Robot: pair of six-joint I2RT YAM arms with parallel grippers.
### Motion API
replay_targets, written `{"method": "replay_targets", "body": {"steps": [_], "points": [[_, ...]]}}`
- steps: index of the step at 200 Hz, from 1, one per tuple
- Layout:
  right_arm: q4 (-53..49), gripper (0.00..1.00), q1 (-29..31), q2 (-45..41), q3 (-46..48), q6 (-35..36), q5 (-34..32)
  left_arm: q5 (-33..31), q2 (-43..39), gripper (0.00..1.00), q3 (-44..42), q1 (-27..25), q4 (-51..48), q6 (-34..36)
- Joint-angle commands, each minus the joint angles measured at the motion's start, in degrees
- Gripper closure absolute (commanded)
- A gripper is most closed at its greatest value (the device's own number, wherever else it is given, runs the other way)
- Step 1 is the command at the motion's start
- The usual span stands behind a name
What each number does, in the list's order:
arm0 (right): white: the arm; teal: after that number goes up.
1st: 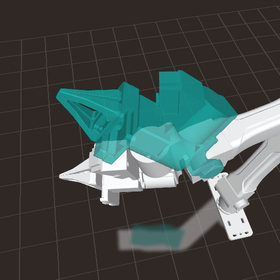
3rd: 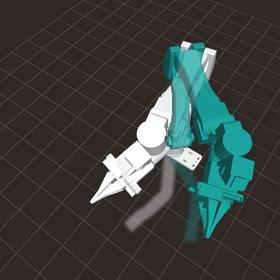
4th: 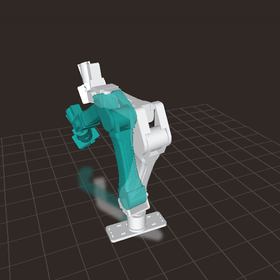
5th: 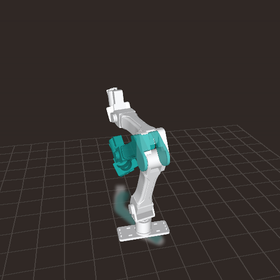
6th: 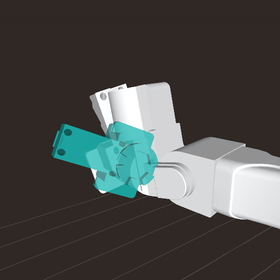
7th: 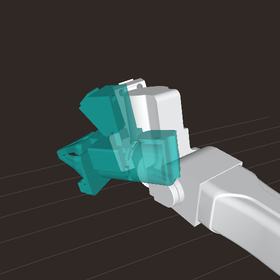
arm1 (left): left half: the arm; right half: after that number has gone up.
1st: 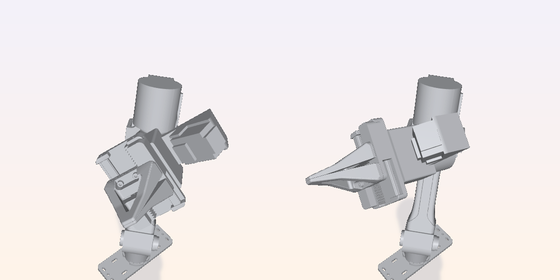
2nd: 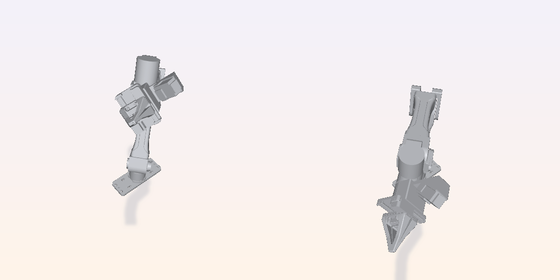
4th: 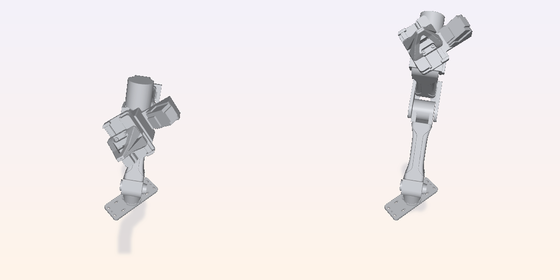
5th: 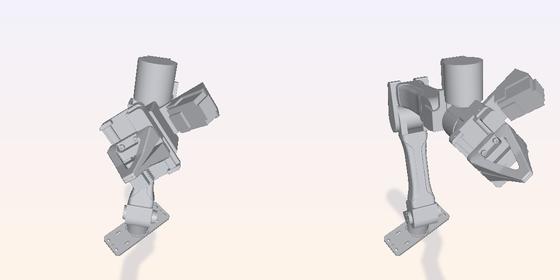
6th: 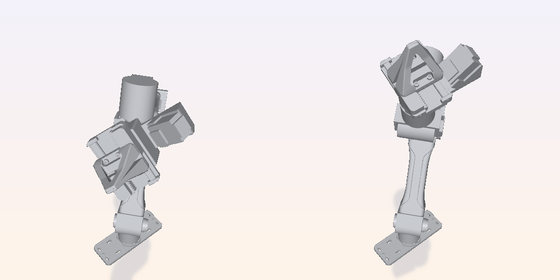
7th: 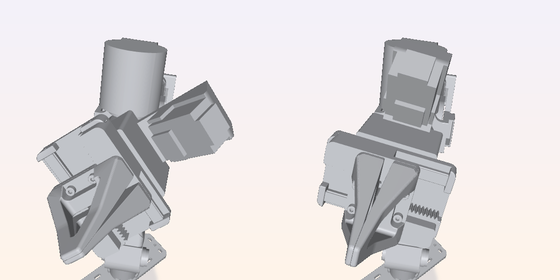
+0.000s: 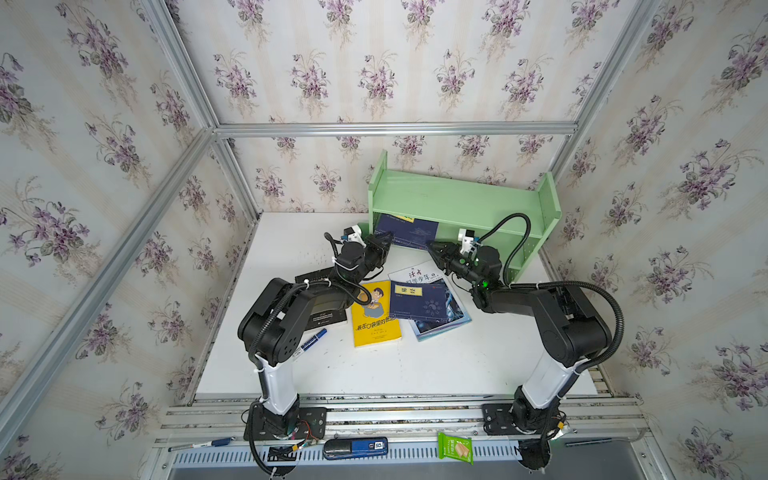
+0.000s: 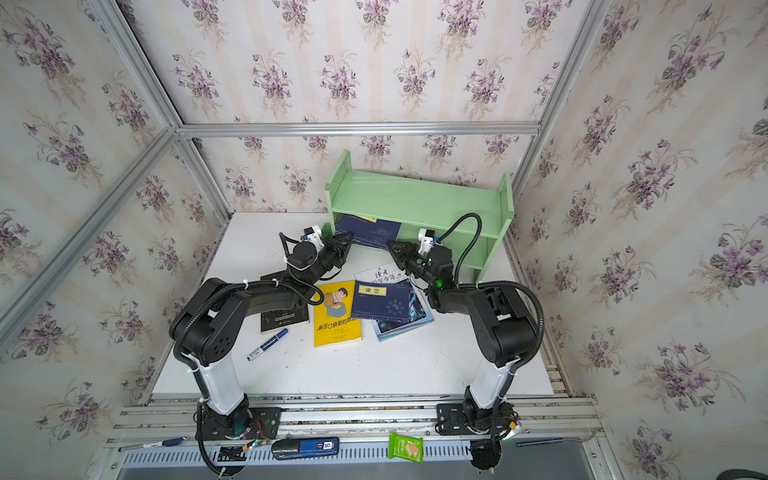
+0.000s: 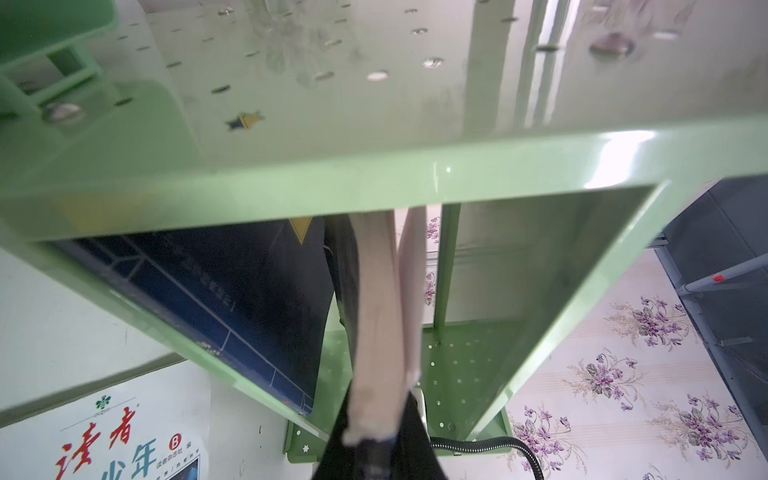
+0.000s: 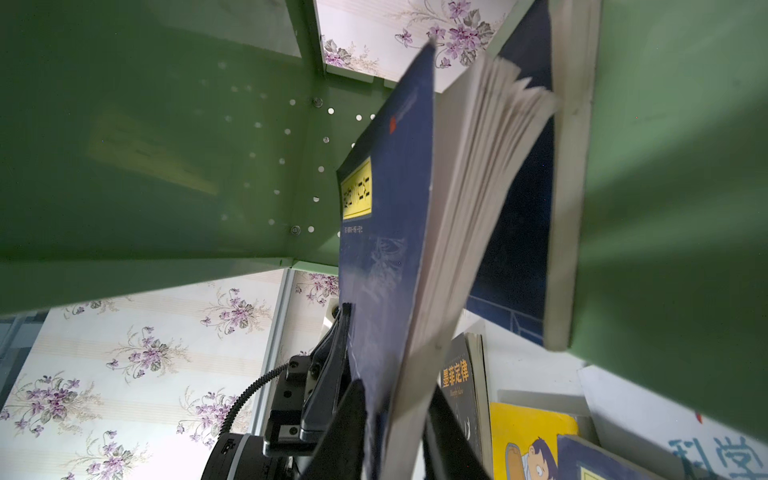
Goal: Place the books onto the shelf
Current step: 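Open the left gripper and draw it back while the right pushes the book in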
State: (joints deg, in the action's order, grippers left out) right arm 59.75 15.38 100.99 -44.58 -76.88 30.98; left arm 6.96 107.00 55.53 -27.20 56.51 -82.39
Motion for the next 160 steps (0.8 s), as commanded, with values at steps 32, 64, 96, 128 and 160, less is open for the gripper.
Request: {"method": "replay_targets", "body": {"steps": [32,64,96,128,160], "points": [[-1.0,0.86,0.1,-0.6,-1.2,2.4,-1.6,0.3,-0.7,0.81,0.1,-0.1,2.7,-0.1],[-5.5,0.88,0.1,-2.1,-2.3,5.9,-2.5,0.7,-3.0,0.59,-0.1,0.0,-2.9,1.4],[-7.8,0.89,0.0,-2.8,-3.4,8.3,-2.6,1.5,-6.6,0.26,-1.4,1.0,-10.3,2.9],[-7.8,0.90,0.0,-2.4,-3.8,8.6,-2.1,1.8,-13.1,0.01,-5.5,2.4,-18.9,7.2],[-7.5,0.90,-0.1,-2.0,-4.8,9.0,-1.7,1.1,-20.5,0.01,-11.3,4.4,-24.2,12.0]]}}
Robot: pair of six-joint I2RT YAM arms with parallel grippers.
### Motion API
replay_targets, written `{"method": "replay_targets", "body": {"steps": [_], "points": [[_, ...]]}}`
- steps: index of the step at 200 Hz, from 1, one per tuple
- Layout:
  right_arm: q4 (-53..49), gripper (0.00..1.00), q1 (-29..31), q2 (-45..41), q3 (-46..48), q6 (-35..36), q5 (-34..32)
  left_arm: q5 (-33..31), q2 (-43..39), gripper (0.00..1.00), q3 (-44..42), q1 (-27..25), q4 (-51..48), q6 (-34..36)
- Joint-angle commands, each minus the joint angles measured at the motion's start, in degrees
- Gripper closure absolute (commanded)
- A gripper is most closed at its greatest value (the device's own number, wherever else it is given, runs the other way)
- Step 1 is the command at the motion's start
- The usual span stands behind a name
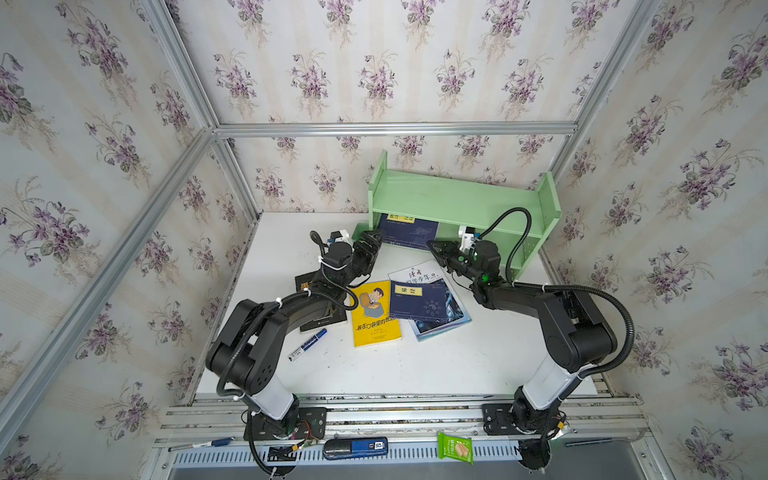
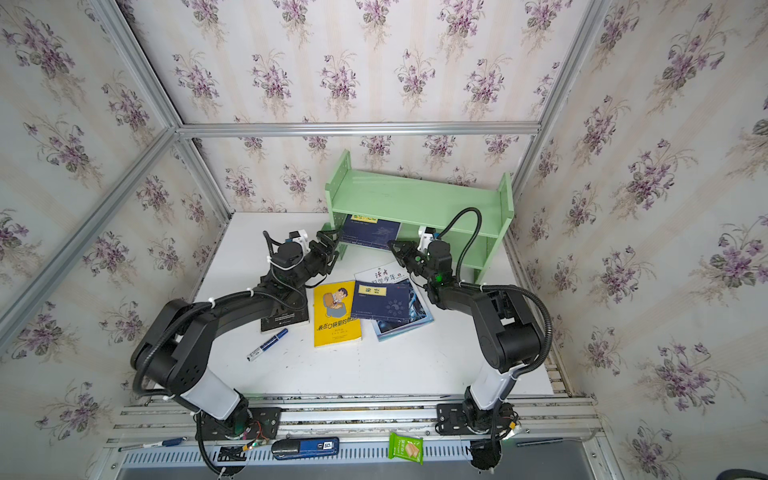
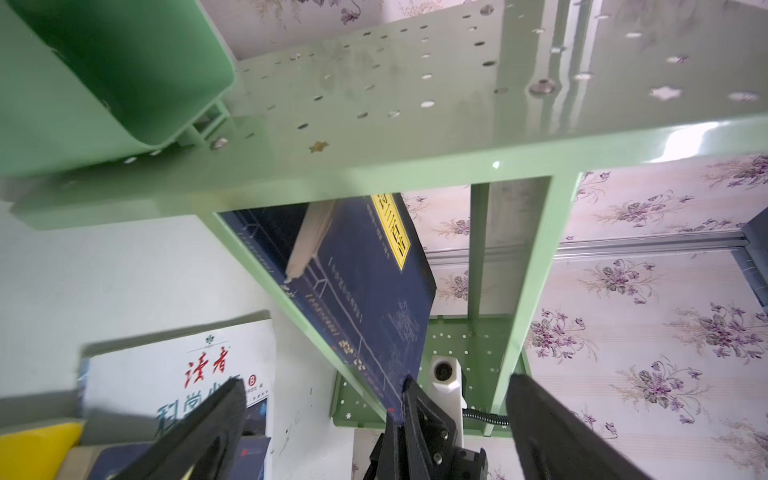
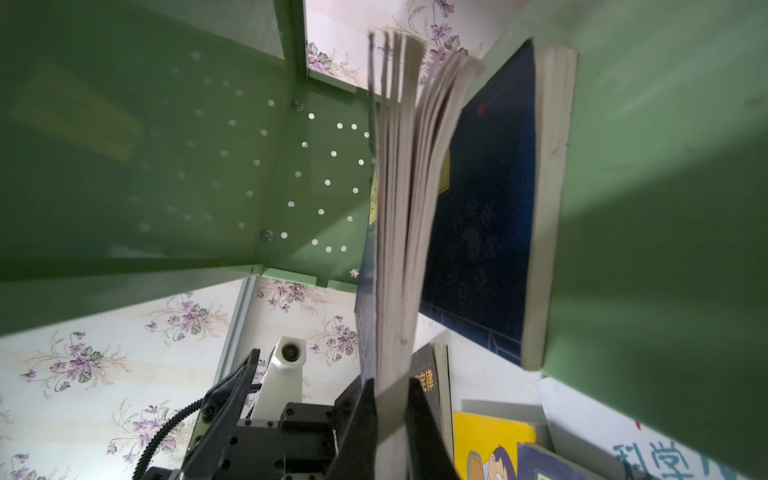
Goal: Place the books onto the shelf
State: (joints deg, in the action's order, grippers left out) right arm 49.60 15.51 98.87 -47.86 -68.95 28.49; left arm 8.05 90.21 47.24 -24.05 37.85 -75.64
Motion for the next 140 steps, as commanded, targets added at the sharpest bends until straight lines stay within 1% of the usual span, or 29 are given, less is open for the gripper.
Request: {"method": "replay_targets", "body": {"steps": [1,29,44,61,78,84,109,140], "points": [[2.6,0.90,-0.2,0.1,-1.5,1.1,0.8,0.0,-3.9,0.01,-3.1,1.4,-5.7,5.3],[2.4,0.90,-0.2,0.5,-2.1,2.3,0.8,0.8,-7.3,0.01,-5.3,3.3,-9.9,9.9],[2.5,0.90,-0.2,0.8,-2.3,3.1,0.5,1.4,-7.9,0.01,-5.0,3.9,-12.6,12.9],[3.1,0.90,-0.2,1.2,-2.8,3.8,0.3,3.3,-7.6,0.01,-4.8,5.3,-13.1,15.7],[4.2,0.90,-0.2,2.0,-3.2,4.2,0.1,5.1,-6.9,0.01,-4.9,7.4,-12.7,16.6],[4.6,0.90,-0.2,2.3,-3.5,4.3,0.2,6.8,-6.8,0.01,-5.0,7.9,-12.8,17.0],[6.1,0.90,-0.2,3.7,-4.3,4.4,0.7,6.5,-7.0,0.01,-5.5,9.2,-13.7,18.0],[5.6,0.90,-0.2,4.3,-5.0,4.8,1.0,6.6,-6.4,0.01,-6.7,10.0,-13.7,18.4]]}}
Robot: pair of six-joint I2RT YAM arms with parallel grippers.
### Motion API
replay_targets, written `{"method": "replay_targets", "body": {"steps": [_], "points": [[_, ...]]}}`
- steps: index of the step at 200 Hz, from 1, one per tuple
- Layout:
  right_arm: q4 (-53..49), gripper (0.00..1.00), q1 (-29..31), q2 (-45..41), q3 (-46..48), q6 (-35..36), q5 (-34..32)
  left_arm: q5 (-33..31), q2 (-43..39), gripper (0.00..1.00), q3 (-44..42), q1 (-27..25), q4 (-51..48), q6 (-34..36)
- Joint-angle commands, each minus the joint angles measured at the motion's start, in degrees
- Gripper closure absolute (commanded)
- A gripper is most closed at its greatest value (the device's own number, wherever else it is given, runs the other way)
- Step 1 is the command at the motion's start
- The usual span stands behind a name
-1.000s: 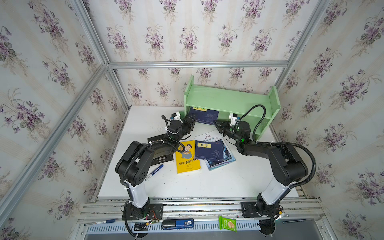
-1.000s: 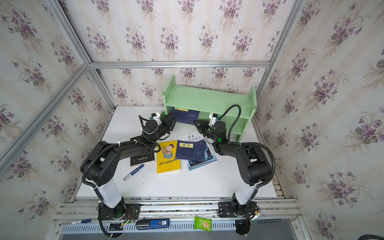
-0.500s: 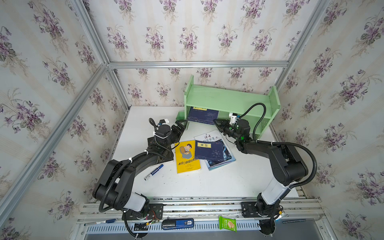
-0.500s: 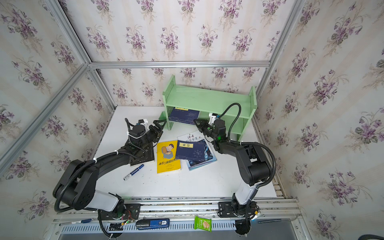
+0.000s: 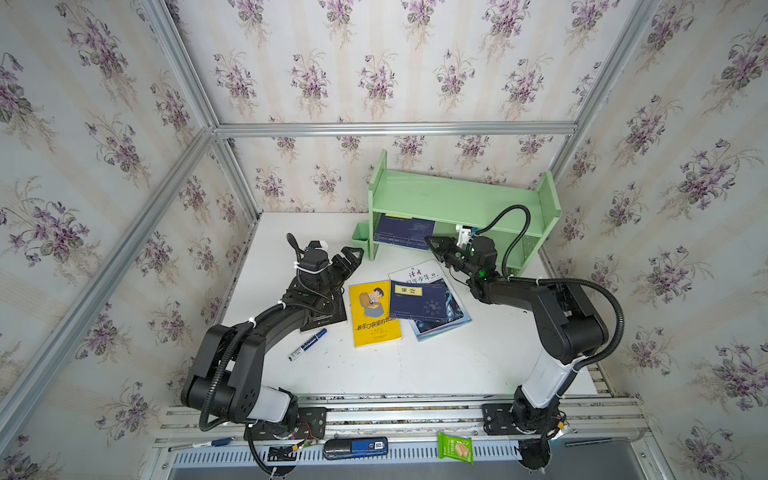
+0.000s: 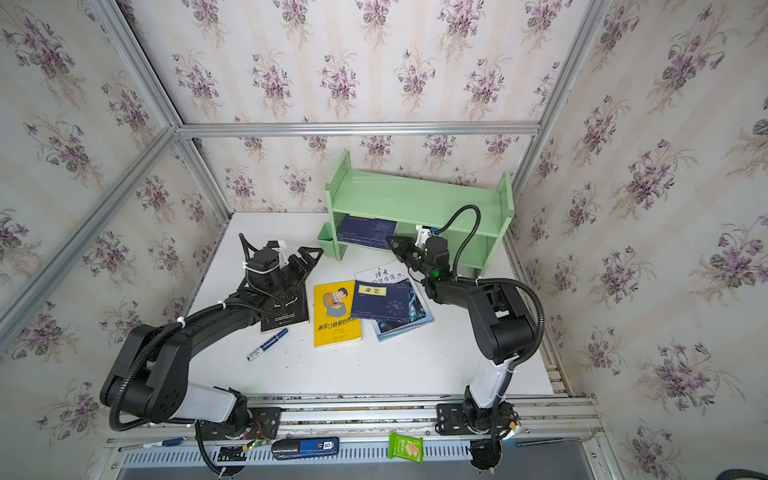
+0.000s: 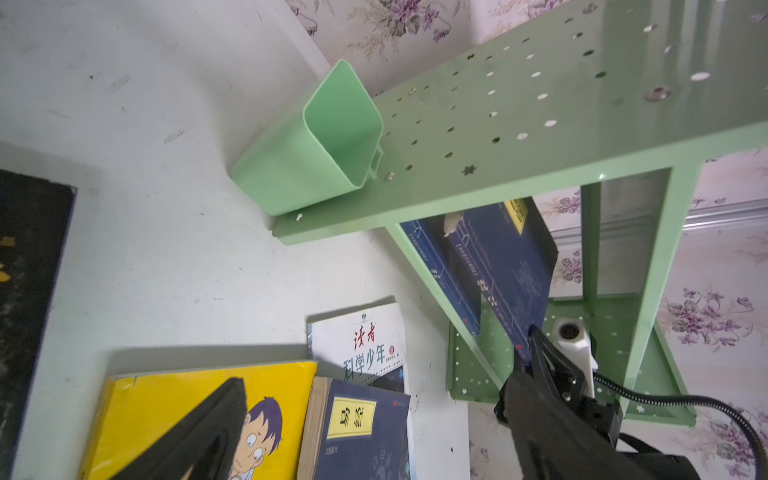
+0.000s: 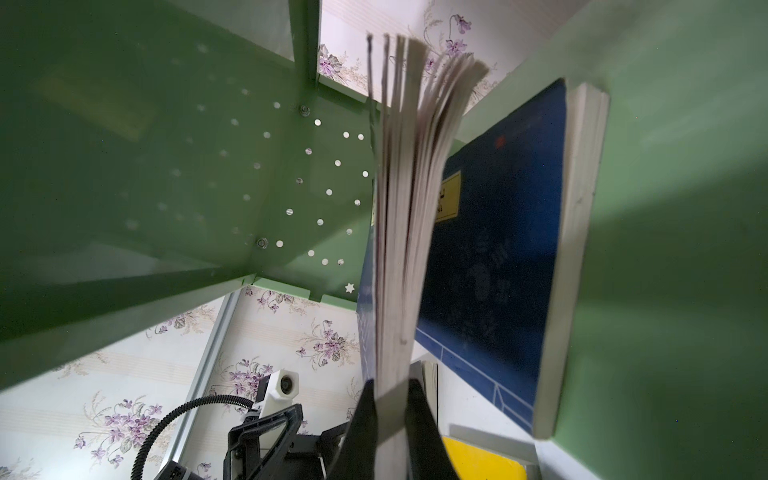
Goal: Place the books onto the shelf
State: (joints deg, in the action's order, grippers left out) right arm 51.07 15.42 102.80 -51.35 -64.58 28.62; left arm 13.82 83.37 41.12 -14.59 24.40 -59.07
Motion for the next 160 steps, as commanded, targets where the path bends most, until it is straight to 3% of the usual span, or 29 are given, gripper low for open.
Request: {"method": "replay_targets", "body": {"steps": [1,160], "points": [[4.1,0.90,-0.1,0.4,-1.5,0.5,0.8,0.9,0.4,0.01,-0.6,0.5,-0.2,1.8],[4.6,0.89,-0.1,0.8,-1.5,2.3,-1.5,2.9,5.0,0.01,0.8,0.7,0.5,1.3]]}}
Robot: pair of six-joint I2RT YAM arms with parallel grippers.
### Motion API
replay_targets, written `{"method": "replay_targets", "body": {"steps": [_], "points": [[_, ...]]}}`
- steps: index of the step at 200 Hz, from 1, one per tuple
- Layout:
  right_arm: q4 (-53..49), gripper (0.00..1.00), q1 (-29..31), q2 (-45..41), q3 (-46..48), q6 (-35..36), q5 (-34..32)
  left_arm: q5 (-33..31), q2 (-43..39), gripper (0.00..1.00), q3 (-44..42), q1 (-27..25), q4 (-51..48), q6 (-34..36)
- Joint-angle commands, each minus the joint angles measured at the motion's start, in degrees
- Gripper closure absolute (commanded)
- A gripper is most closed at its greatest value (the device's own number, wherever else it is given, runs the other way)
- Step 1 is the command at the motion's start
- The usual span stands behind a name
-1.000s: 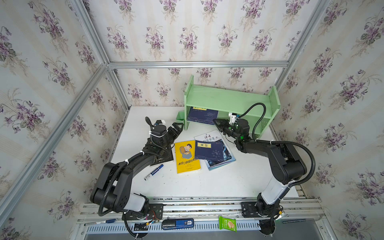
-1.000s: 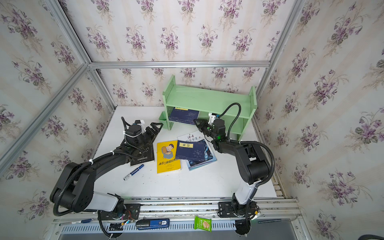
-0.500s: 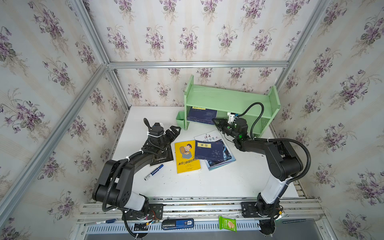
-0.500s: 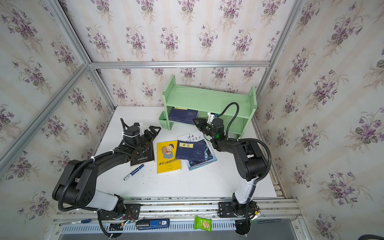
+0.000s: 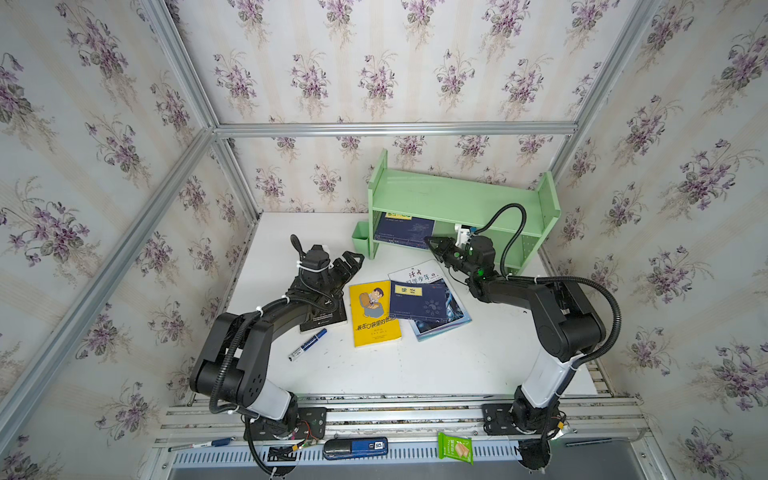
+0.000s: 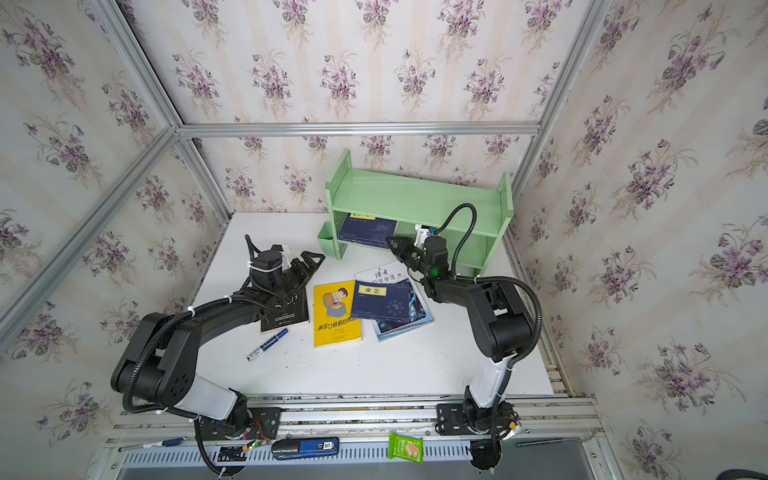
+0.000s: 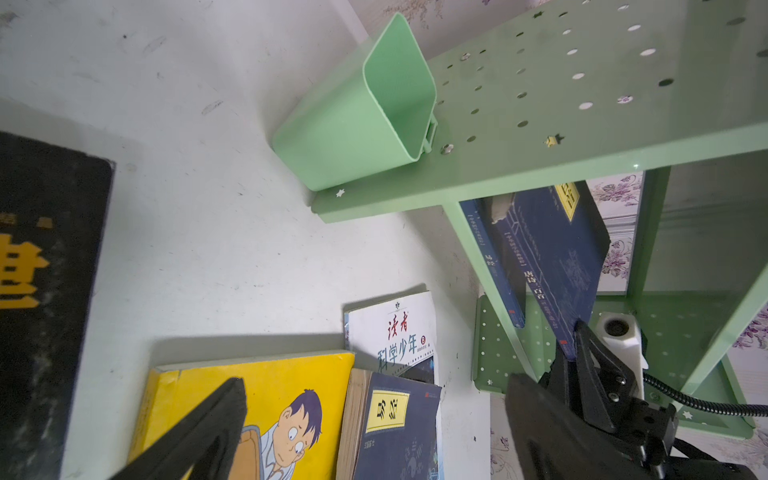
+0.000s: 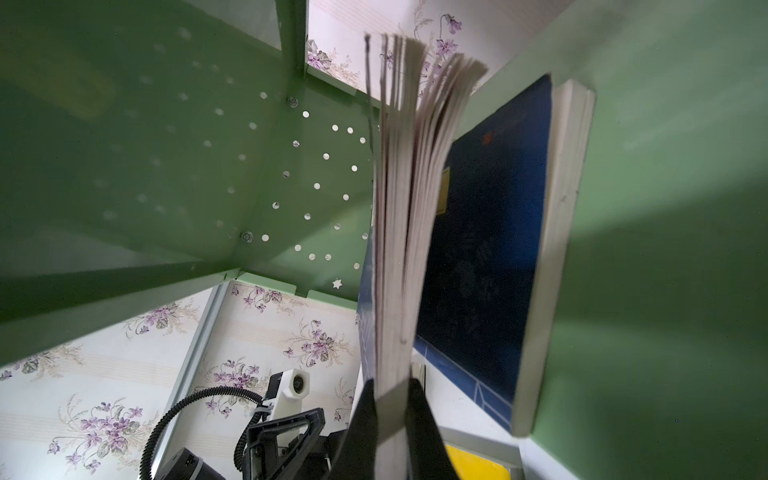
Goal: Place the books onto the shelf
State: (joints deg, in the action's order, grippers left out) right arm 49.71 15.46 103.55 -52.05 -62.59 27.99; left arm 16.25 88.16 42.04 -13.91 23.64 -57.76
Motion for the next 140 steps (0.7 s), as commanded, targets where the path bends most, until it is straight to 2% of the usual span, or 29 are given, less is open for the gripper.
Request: {"method": "replay_targets", "body": {"steps": [1,140], "points": [[5.9,0.89,-0.2,0.1,-0.8,0.3,-0.8,0.5,0.2,0.01,-0.2,0.0,1.3,-0.1],[4.5,0.86,0.5,2.4,-2.9,1.1,-1.7,2.3,2.9,0.01,1.3,0.0,3.8,-2.1]]}}
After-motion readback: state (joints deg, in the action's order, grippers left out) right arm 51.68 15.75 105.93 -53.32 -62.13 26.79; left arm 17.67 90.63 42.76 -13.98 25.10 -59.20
